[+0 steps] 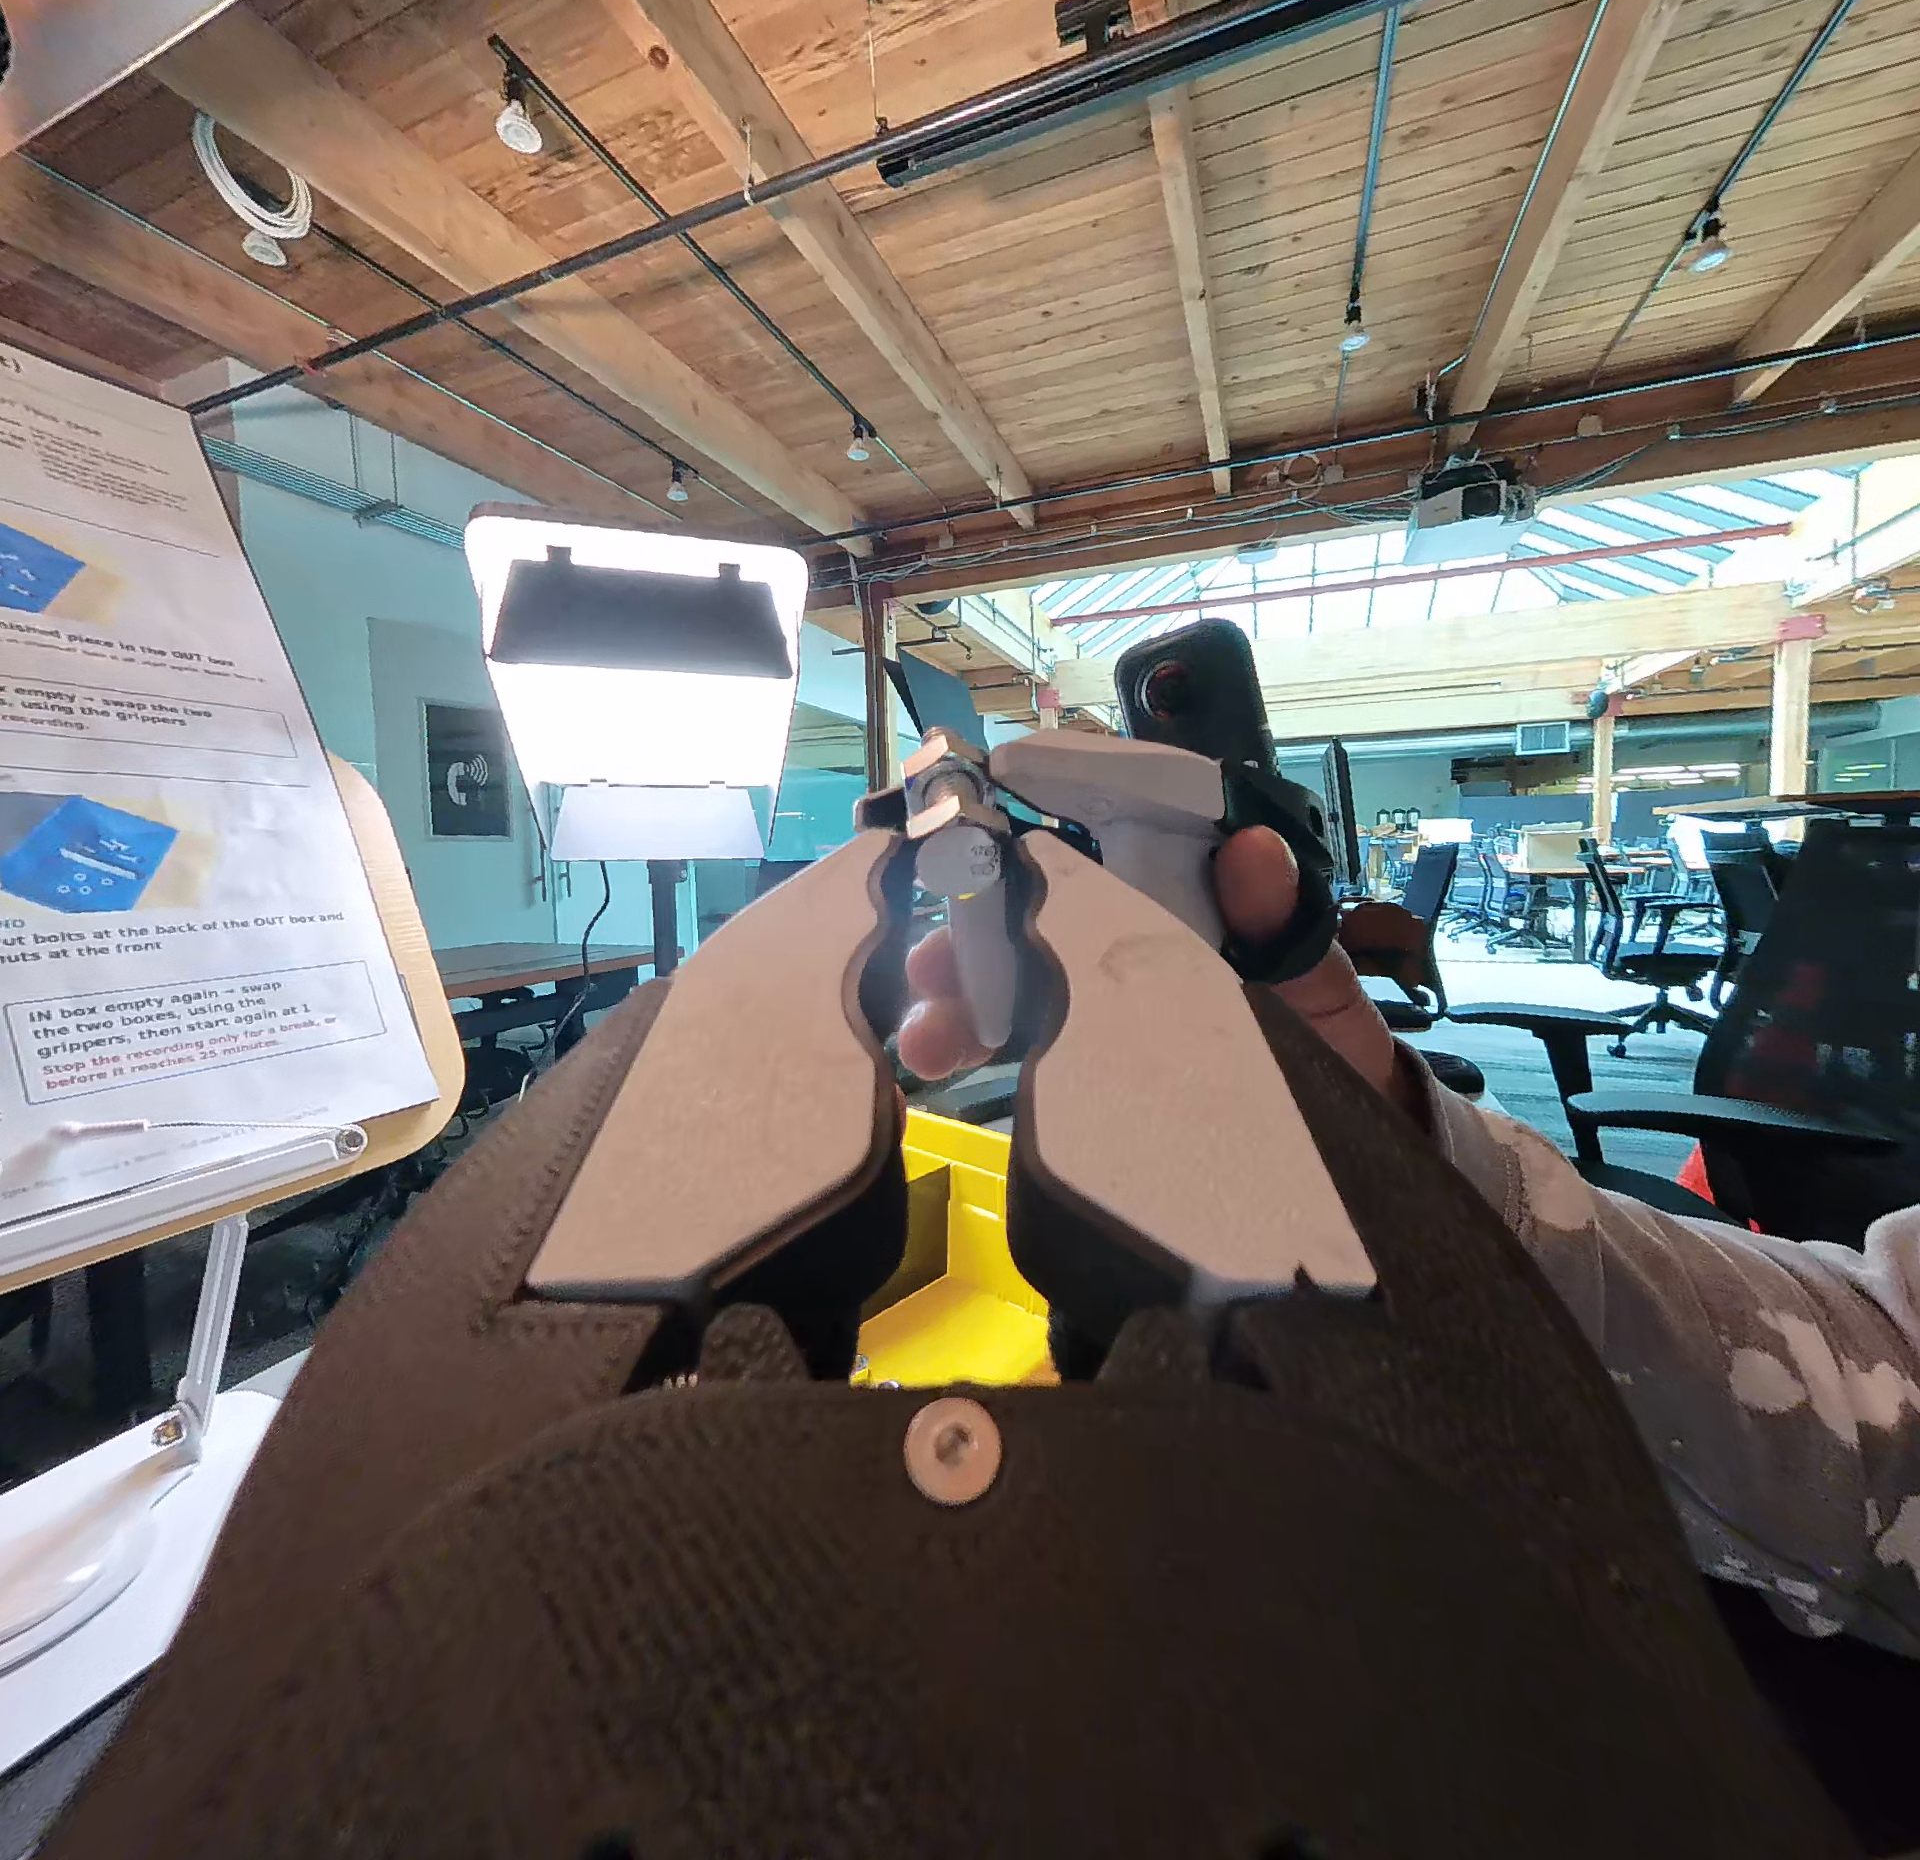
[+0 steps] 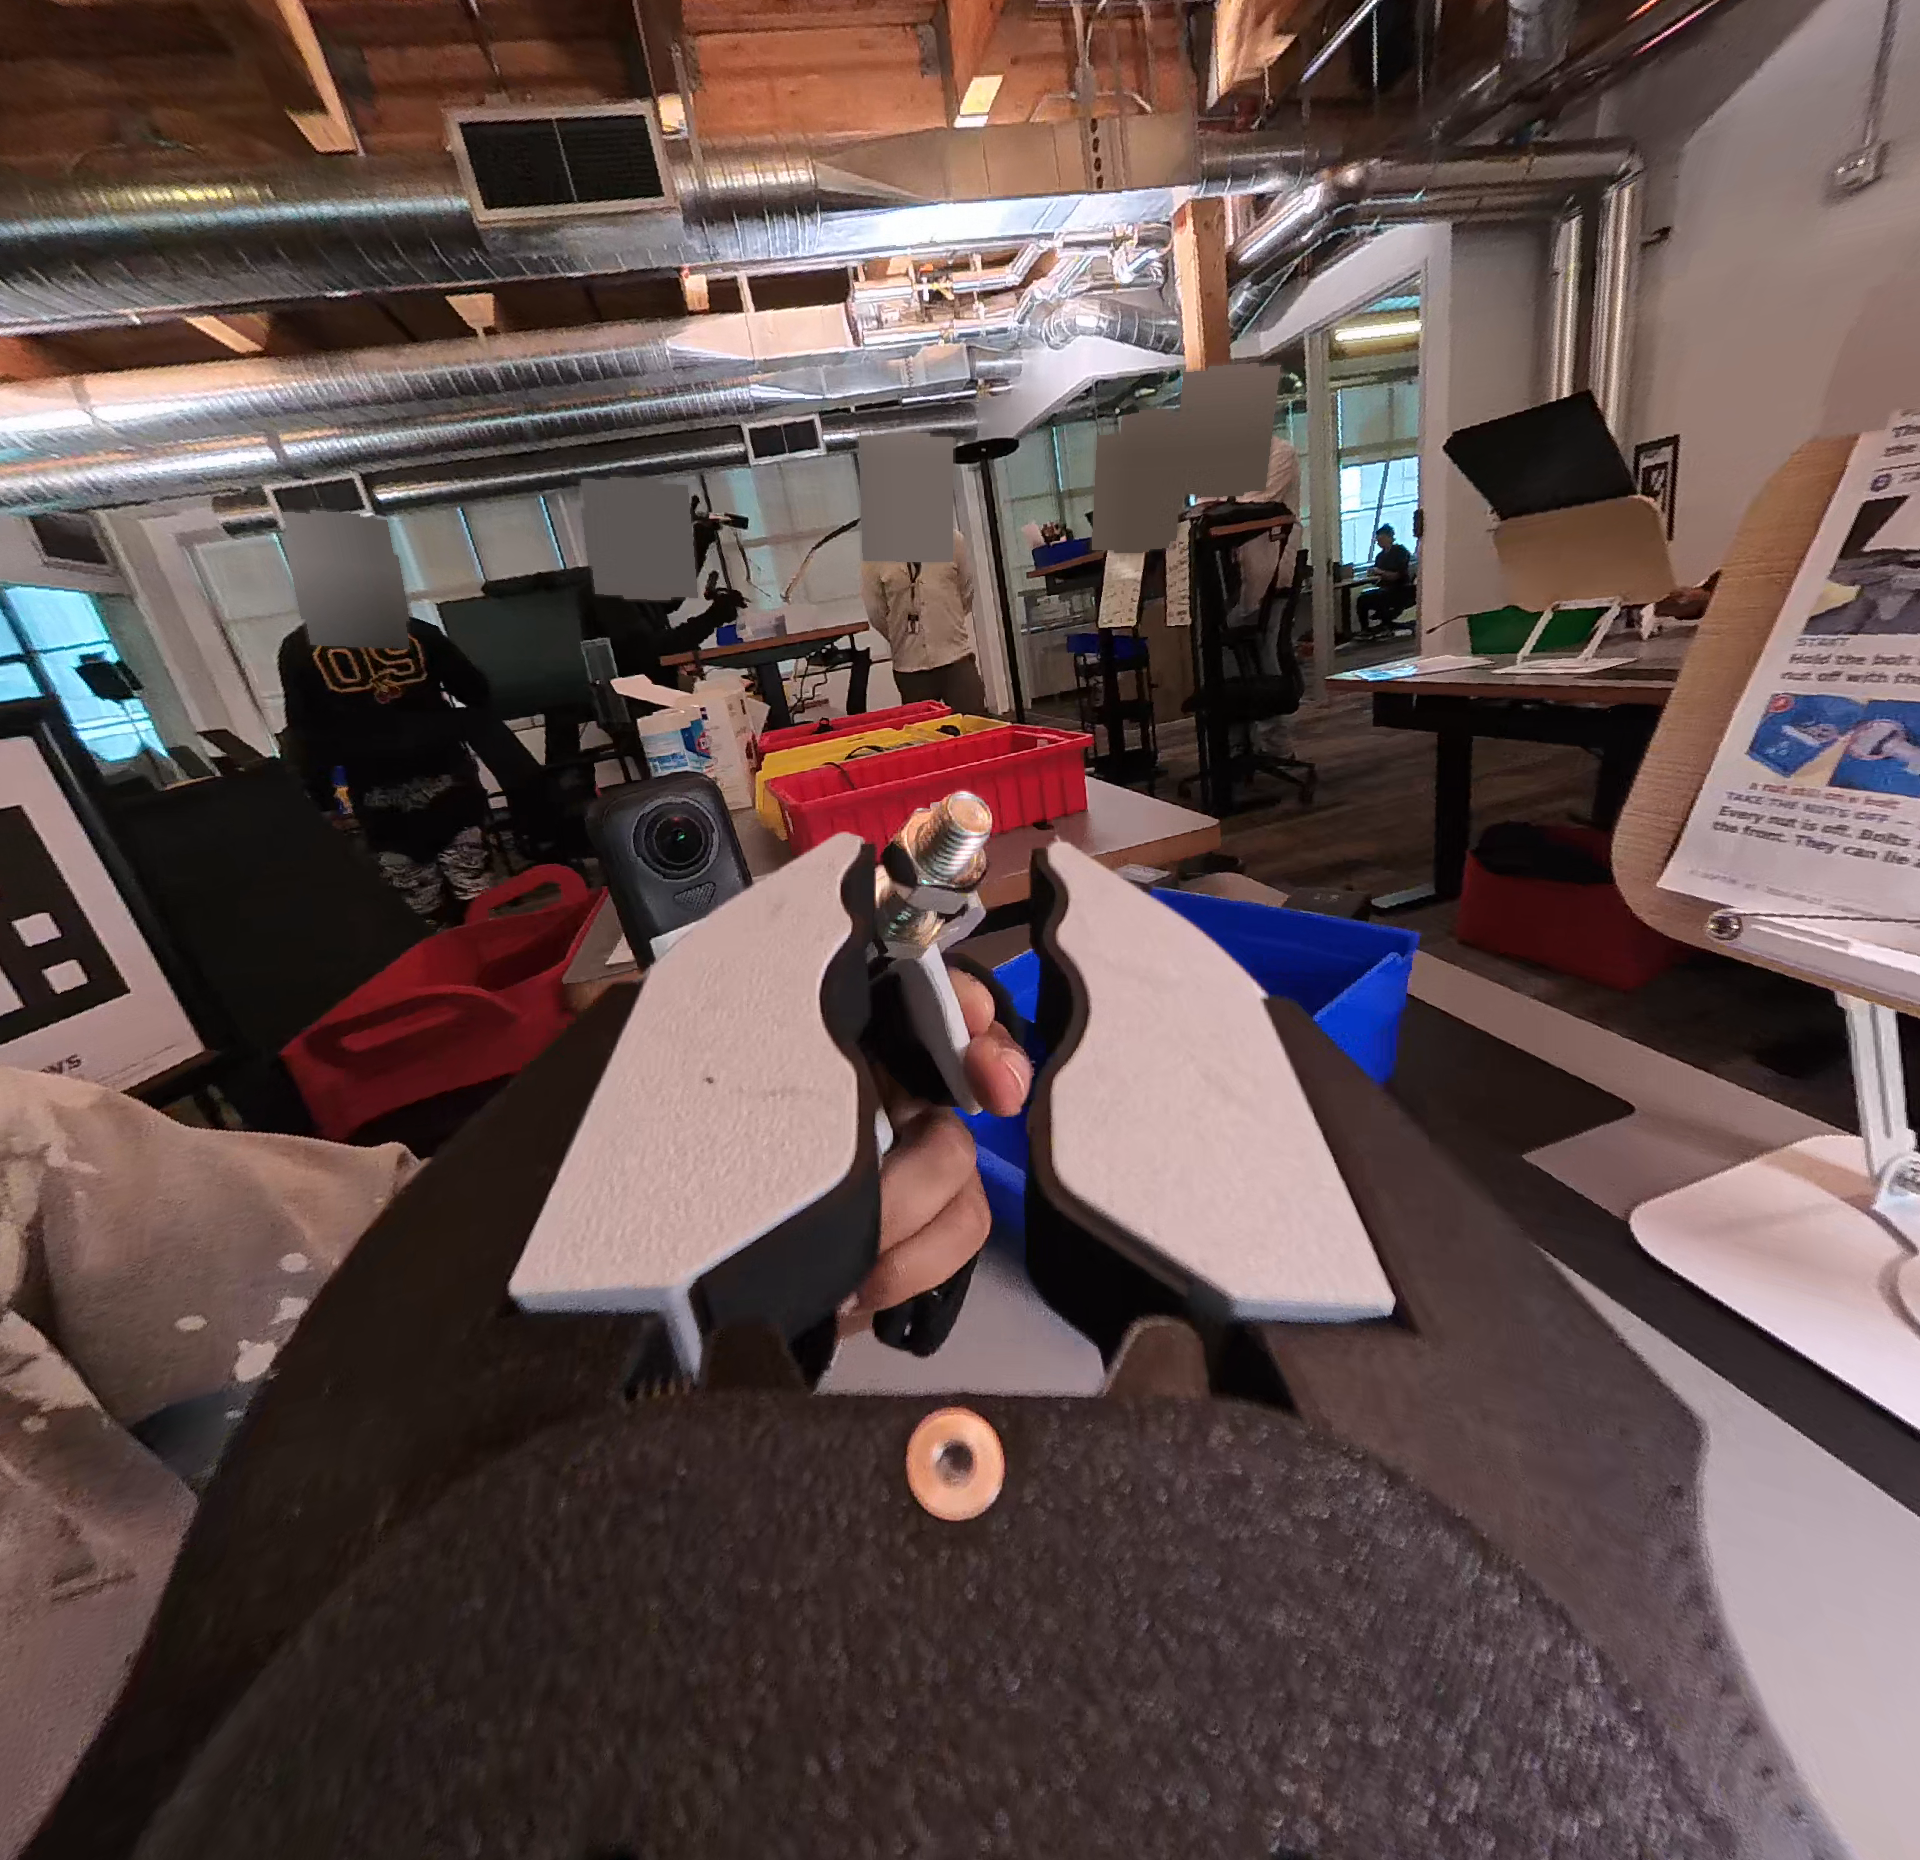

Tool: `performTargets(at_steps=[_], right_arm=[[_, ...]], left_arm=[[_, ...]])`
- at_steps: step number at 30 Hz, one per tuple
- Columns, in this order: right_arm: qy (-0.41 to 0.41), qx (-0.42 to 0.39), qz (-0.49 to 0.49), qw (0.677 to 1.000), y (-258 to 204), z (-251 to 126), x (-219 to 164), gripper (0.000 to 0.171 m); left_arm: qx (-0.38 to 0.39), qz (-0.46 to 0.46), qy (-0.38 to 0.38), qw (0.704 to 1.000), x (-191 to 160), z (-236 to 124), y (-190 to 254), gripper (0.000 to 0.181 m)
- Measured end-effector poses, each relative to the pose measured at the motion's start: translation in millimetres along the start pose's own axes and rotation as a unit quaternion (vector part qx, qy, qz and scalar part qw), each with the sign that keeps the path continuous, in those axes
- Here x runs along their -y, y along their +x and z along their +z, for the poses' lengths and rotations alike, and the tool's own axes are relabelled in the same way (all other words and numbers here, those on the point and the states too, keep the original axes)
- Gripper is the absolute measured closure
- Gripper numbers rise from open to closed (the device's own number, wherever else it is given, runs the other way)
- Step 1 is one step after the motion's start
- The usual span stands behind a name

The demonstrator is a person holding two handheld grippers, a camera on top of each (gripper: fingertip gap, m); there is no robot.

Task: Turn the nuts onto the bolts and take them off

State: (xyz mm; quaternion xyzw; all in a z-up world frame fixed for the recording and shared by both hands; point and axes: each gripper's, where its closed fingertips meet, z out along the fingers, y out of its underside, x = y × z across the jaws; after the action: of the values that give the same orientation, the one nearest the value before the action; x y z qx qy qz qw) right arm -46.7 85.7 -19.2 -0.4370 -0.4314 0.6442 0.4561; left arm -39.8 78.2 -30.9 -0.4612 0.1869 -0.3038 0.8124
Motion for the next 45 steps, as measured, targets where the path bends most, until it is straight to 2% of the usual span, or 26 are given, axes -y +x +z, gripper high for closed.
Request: performTargets(at_steps=[4, 10, 17, 24, 26, 30, 34, 37, 41, 44, 45], right_arm=[[-0.005, 0.000, -0.013, 1.000, -0.1, -0.3, -1.4, 0.153], [-0.093, -0.014, -0.147, 0.985, 2.2, -13.9, -8.6, 0.152], [-0.140, 0.042, -0.175, 0.974, -9.4, -28.3, -15.7, 0.152], [-0.164, 0.043, -0.193, 0.967, -11.1, -29.7, -22.1, 0.152], [-0.164, 0.040, -0.194, 0.966, -10.3, -29.2, -22.7, 0.152], [-0.129, 0.037, -0.168, 0.977, -8.2, -26.7, -13.9, 0.151], [-0.078, -0.025, -0.104, 0.991, 17.2, -31.4, 5.3, 0.156], [-0.055, -0.001, -0.077, 0.995, 6.9, -26.6, 9.2, 0.147], [-0.075, 0.006, -0.078, 0.994, -3.5, -11.5, -4.9, 0.132], [-0.068, 0.012, -0.059, 0.996, 0.3, -13.2, -4.3, 0.141], [-0.062, 0.005, -0.041, 0.997, 5.1, -15.7, -1.1, 0.155]], left_arm=[[-0.009, -0.016, -0.015, 1.000, -6.1, 1.2, -1.2, 0.163], [-0.068, -0.074, -0.098, 0.990, -24.8, 7.2, 7.2, 0.164], [-0.137, -0.123, -0.159, 0.970, -34.6, 7.6, 27.2, 0.163], [-0.140, -0.116, -0.195, 0.964, -44.7, 7.1, 30.9, 0.163], [-0.133, -0.106, -0.194, 0.966, -45.2, 7.1, 28.7, 0.163], [-0.092, -0.044, -0.144, 0.984, -31.9, 8.0, 19.6, 0.163], [-0.072, -0.017, -0.119, 0.990, -16.6, 4.7, 11.2, 0.163], [-0.061, -0.011, -0.127, 0.990, -18.4, 4.5, 7.6, 0.163], [-0.054, 0.000, -0.134, 0.990, -23.6, 5.6, 8.2, 0.163], [-0.044, 0.009, -0.124, 0.991, -18.8, 4.6, 5.3, 0.163], [-0.049, 0.006, -0.116, 0.992, -15.2, 3.3, 4.8, 0.163]])
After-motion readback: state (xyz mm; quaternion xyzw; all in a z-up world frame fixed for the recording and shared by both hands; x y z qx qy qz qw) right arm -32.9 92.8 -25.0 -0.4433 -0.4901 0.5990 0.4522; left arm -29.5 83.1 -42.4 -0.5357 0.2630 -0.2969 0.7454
